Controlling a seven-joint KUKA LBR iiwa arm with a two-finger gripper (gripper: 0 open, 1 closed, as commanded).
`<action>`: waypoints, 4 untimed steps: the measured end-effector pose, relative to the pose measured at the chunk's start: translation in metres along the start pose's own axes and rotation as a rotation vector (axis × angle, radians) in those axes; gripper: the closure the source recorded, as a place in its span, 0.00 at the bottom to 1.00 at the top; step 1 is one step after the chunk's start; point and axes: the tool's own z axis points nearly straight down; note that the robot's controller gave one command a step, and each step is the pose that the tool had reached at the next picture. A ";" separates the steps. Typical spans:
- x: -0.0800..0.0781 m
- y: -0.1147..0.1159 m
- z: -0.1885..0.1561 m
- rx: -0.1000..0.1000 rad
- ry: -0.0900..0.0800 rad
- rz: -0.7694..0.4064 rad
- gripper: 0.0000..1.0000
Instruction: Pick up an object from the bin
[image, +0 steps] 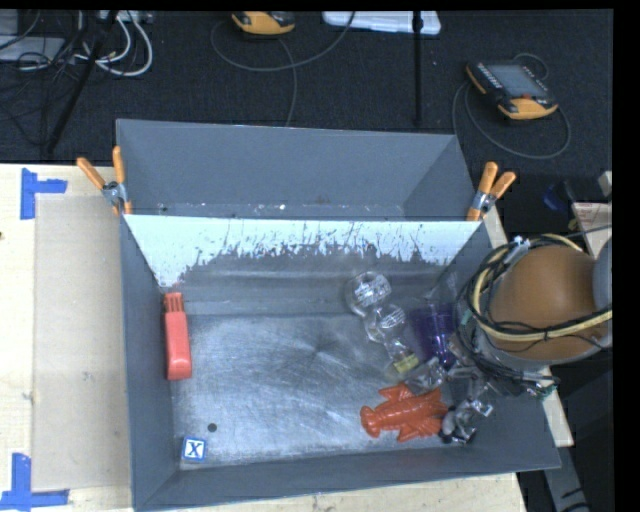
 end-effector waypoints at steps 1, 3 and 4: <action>0.000 0.000 0.000 0.000 0.000 -0.003 1.00; 0.000 0.000 0.000 0.001 0.000 -0.006 1.00; 0.000 0.000 0.000 0.001 0.000 -0.006 1.00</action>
Offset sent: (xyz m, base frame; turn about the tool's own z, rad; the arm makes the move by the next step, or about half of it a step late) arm 0.0000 0.0000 0.0000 0.0000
